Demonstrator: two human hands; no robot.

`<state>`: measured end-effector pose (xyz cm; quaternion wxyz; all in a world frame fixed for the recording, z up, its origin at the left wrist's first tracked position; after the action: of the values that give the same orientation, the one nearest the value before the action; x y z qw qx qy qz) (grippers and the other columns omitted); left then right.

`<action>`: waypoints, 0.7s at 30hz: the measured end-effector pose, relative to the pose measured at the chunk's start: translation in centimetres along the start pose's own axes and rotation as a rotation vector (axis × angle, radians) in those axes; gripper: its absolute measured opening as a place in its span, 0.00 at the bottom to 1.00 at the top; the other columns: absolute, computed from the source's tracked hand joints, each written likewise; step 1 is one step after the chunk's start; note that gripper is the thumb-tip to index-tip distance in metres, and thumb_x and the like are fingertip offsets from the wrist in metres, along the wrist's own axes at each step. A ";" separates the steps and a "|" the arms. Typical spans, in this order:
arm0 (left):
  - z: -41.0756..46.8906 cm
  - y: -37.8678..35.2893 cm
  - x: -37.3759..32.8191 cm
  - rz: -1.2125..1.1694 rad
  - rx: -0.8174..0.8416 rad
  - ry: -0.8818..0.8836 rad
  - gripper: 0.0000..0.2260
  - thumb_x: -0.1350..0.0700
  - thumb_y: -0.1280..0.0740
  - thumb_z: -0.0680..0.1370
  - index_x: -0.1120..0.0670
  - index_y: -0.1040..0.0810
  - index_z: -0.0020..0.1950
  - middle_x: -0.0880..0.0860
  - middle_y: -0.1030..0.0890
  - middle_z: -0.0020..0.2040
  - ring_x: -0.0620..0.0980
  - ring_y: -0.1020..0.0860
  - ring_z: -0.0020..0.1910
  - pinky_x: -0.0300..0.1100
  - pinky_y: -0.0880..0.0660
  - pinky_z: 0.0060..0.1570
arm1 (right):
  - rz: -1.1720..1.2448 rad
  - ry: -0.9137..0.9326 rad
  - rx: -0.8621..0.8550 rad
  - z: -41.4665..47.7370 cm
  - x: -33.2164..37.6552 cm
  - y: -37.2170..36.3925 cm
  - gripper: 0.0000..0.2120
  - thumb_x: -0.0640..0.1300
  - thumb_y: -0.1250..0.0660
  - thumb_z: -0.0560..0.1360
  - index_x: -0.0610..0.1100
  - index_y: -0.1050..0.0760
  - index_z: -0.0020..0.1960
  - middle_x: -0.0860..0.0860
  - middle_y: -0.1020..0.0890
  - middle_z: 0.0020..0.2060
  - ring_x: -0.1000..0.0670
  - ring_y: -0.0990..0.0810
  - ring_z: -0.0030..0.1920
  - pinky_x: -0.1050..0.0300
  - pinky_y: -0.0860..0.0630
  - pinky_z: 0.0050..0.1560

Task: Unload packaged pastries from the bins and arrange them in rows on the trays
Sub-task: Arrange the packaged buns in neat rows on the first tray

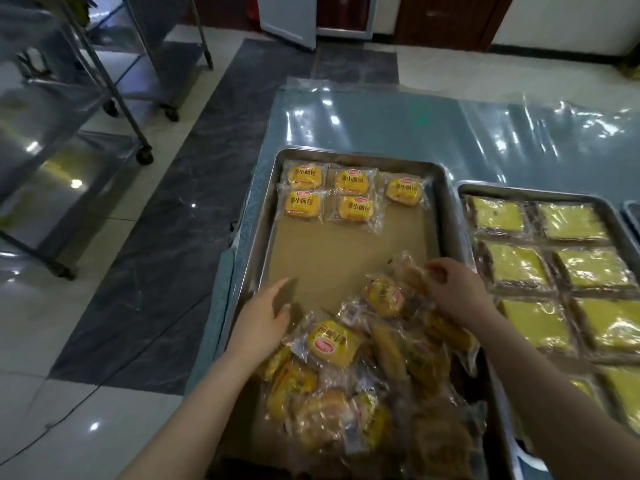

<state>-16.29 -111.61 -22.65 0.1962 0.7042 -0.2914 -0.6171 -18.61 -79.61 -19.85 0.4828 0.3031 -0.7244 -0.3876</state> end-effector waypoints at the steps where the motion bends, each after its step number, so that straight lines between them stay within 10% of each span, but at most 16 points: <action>1: -0.7 0.1 0.1 0.031 0.008 0.019 0.22 0.56 0.36 0.78 0.45 0.34 0.72 0.48 0.29 0.69 0.44 0.28 0.62 0.41 0.31 0.62 | -0.002 -0.015 0.069 -0.3 -0.3 -0.4 0.21 0.52 0.34 0.76 0.45 0.29 0.67 0.48 0.21 0.58 0.47 0.24 0.54 0.58 0.31 0.48; 4: -2.6 0.1 0.6 0.079 0.005 0.055 0.22 0.52 0.35 0.77 0.46 0.34 0.71 0.44 0.29 0.67 0.42 0.29 0.61 0.39 0.31 0.60 | 0.012 -0.038 0.143 -0.4 -0.8 -1.4 0.28 0.55 0.33 0.75 0.42 0.33 0.70 0.46 0.22 0.59 0.44 0.24 0.56 0.56 0.31 0.47; 12: -5.2 -1.1 1.0 0.223 -0.048 0.177 0.17 0.46 0.34 0.76 0.45 0.29 0.63 0.40 0.23 0.51 0.42 0.23 0.48 0.35 0.30 0.40 | 0.210 0.085 0.038 -0.2 -1.0 -2.2 0.14 0.51 0.28 0.70 0.51 0.32 0.34 0.53 0.24 0.32 0.55 0.28 0.32 0.60 0.38 0.27; 21: -2.2 -0.8 -0.3 0.159 -0.200 0.200 0.21 0.55 0.28 0.72 0.48 0.29 0.64 0.40 0.25 0.48 0.40 0.24 0.45 0.33 0.28 0.41 | 0.407 0.147 -0.062 1.2 -0.6 -0.3 0.15 0.46 0.31 0.74 0.48 0.29 0.59 0.55 0.21 0.45 0.55 0.22 0.40 0.56 0.26 0.38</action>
<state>-14.02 -111.01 -22.60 0.3417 0.7137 -0.2624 -0.5523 -19.53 -78.95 -20.63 0.6116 0.1632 -0.7213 -0.2812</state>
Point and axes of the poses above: each hand's wrist, its own z-axis towards the middle knuckle, its own y-axis out of the back of the hand, x = y × z, the point moved 3 cm from there along z, towards the middle knuckle
